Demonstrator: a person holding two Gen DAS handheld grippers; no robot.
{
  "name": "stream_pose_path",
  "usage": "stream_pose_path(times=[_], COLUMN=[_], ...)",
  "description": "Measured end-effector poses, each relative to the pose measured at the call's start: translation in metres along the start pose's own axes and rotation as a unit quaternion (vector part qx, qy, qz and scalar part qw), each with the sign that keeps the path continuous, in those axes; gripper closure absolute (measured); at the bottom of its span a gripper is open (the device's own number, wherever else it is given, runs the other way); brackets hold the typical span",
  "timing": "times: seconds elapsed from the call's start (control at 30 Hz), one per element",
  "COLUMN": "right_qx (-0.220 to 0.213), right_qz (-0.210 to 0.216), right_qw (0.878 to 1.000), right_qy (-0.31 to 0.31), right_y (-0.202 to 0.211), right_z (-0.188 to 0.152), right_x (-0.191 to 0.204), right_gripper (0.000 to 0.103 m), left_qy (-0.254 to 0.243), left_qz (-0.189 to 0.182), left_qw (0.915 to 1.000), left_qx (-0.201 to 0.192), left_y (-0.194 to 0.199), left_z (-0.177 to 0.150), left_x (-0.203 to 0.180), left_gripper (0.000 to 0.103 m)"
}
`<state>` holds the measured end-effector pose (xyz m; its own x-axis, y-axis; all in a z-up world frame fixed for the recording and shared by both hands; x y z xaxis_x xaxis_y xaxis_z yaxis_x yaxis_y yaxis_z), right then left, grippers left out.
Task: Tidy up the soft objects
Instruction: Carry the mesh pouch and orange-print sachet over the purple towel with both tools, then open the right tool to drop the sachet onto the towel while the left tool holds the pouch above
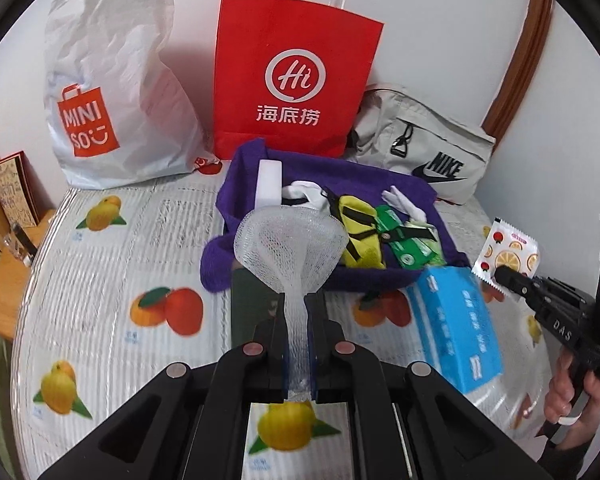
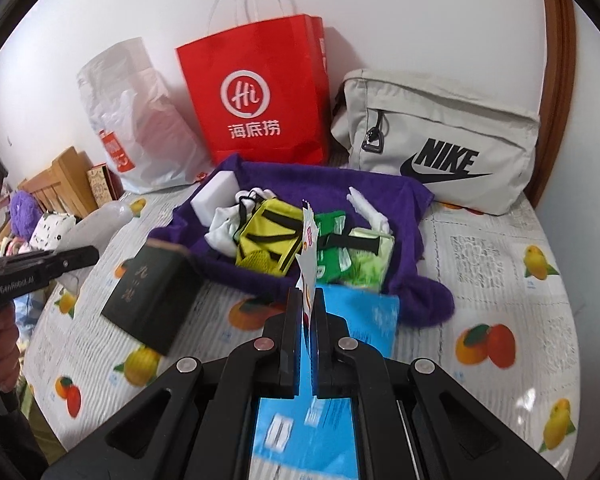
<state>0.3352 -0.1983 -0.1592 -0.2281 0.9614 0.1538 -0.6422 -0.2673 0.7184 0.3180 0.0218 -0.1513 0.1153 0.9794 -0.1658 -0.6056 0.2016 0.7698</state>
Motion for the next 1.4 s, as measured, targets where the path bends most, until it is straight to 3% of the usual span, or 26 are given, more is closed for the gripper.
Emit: stream_pose_path(times=[0.37, 0.87, 0.93, 1.0, 1.07, 1.4], right_qx=[0.034, 0.137, 0.142, 0.139, 0.124, 0.076], right_qz=[0.020, 0.053, 0.045, 0.034, 0.025, 0.000], right_qw=[0.999, 0.989, 0.989, 0.990, 0.992, 0.997], right_qy=[0.007, -0.011, -0.003, 0.008, 0.019, 0.030], right_y=[-0.063, -0.134, -0.136, -0.137, -0.133, -0.108], right_z=[0.038, 0.025, 0.025, 0.027, 0.030, 0.043], right_x=[-0.008, -0.017, -0.017, -0.019, -0.022, -0.035], right_gripper=[0.099, 0.098, 0.091, 0.063, 0.046, 0.044], left_qy=[0.005, -0.009, -0.009, -0.011, -0.013, -0.019], left_qz=[0.001, 0.002, 0.004, 0.001, -0.005, -0.020], left_qw=[0.9997, 0.9991, 0.9987, 0.9985, 0.9983, 0.9974], left_qx=[0.023, 0.042, 0.050, 0.053, 0.057, 0.067], left_y=[-0.043, -0.091, -0.100, -0.107, -0.113, -0.141], left_z=[0.028, 0.054, 0.056, 0.057, 0.059, 0.074], left_x=[0.004, -0.004, -0.006, -0.010, -0.014, -0.034], left_gripper=[0.096, 0.096, 0.096, 0.096, 0.096, 0.096])
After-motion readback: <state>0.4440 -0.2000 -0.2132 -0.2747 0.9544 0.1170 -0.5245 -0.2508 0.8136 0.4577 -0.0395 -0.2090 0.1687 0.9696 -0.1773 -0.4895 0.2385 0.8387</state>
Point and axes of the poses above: each gripper's, at about its wrist camera, not at the fingertips, and y roughly against the way its jaws point, x to its left, z to its top, the point moved 9 cm from there along -y, roughly the way its jaws point, and after that the axes turned 1 degree about -y, right-handed, at the moved point
